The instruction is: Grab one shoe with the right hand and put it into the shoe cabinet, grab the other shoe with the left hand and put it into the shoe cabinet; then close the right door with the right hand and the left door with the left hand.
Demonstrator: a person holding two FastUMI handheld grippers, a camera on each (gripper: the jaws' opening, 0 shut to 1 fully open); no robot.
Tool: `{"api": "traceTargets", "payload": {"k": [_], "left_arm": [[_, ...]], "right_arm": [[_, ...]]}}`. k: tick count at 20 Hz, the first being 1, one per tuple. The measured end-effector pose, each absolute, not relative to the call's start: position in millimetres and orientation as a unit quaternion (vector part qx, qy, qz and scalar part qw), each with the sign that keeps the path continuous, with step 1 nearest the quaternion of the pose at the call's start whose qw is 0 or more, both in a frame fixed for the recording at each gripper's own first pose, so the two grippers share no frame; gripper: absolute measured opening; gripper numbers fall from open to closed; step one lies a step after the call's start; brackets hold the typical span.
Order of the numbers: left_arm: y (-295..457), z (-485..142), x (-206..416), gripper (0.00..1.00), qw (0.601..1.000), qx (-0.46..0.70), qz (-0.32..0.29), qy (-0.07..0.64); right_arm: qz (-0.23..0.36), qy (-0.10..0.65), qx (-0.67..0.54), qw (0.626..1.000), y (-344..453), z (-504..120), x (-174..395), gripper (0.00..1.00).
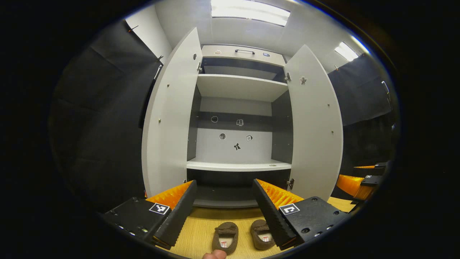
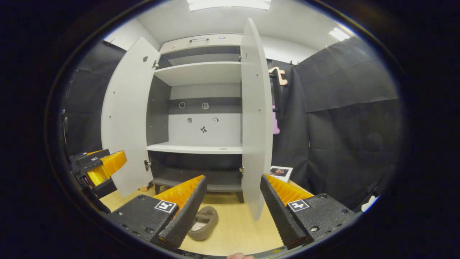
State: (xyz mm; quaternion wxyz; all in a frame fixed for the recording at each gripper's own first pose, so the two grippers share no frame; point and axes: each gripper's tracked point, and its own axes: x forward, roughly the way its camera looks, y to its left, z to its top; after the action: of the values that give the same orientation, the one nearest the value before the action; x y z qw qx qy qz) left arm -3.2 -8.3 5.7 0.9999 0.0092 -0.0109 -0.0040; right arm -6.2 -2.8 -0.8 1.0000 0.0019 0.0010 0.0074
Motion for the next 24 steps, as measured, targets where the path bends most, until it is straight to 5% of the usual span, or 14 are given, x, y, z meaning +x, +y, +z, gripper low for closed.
{"api": "traceTargets", "payload": {"k": [24], "left_arm": [[6.2, 6.8, -4.3, 0.94, 1.000, 0.013, 0.010, -0.012]], "right_arm": [[0.041, 0.006, -0.018, 0.999, 28.3, -0.9, 14.4, 0.98]]}}
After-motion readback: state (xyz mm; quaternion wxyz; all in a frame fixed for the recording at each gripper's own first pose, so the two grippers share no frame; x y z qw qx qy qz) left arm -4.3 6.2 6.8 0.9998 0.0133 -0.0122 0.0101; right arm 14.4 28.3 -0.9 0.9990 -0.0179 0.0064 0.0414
